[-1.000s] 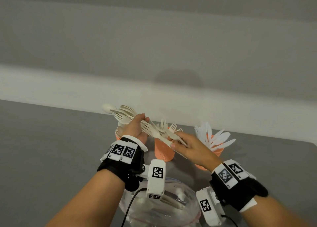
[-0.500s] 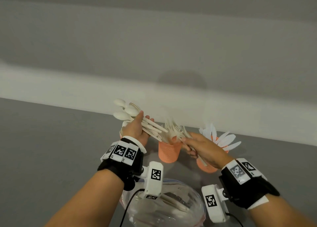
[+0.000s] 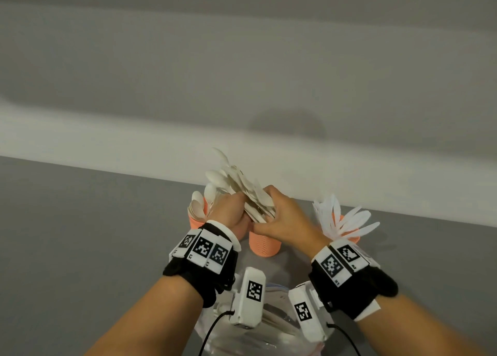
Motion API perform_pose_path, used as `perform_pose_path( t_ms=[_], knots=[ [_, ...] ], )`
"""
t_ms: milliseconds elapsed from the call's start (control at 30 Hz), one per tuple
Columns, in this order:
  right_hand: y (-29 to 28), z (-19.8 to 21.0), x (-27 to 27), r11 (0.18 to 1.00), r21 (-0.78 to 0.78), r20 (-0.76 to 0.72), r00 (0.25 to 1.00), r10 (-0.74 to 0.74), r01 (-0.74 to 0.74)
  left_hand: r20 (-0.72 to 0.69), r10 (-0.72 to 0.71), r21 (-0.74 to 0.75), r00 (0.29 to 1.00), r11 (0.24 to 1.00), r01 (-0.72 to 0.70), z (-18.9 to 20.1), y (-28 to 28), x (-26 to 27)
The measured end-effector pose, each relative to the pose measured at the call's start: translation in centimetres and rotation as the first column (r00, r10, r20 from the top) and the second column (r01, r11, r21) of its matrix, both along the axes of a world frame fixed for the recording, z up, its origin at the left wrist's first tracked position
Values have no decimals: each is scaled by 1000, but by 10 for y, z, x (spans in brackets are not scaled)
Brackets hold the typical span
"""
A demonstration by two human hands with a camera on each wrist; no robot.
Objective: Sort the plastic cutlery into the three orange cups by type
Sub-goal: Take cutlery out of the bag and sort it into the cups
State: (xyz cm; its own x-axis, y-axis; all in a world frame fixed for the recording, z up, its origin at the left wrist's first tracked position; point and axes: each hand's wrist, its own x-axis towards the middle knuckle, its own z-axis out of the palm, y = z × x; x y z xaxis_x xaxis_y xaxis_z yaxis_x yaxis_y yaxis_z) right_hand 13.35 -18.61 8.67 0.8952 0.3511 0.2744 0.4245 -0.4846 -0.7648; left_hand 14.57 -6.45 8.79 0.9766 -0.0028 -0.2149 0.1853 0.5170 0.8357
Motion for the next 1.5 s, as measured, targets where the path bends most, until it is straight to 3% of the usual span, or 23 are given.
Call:
perform_pose_path(
  t_ms=[133, 233, 333, 433, 600, 767, 867, 1000, 1067, 1233, 1500],
  knots=[
    [-4, -2, 2, 997, 72, -19, 1000, -13, 15, 56, -109, -148, 992, 982, 116, 8, 1, -3],
    [-9, 2, 2, 976, 219, -201, 978, 55, -10, 106, -165, -165, 981, 969, 181, 9, 4, -6],
    [-15, 3, 2, 933, 359, -425, 894, 143, 22, 122, -165, -179, 979, 966, 186, 9, 2, -7],
    [-16, -1, 3, 915, 402, -480, 858, 185, 27, 151, -127, -174, 980, 973, 153, 9, 0, -10],
    [-15, -1, 4, 941, 336, -254, 966, 49, 41, 206, -24, -147, 978, 988, 55, 9, 1, -9],
    [-9, 9, 3, 965, 254, -119, 993, -28, 58, 176, -27, -132, 984, 990, 51, 9, 5, -7],
    [-7, 15, 3, 970, 233, 39, 996, -86, 74, 156, 1, -148, 988, 989, 22, 7, 8, -7],
    [8, 11, 6, 999, -34, 236, 971, -28, 37, 108, 9, -97, 994, 995, 1, 7, 11, -7],
    [14, 7, 7, 990, -119, 245, 969, -39, 70, 88, -5, -83, 996, 997, 12, 8, 16, -6],
    [20, 6, 5, 990, -100, 216, 974, -71, 94, 126, -19, 131, 992, 991, 2, 3, 32, -4],
    [22, 5, 12, 981, -192, 253, 967, 25, 25, 236, -59, 204, 970, 979, 10, -4, 44, -6]
  ],
)
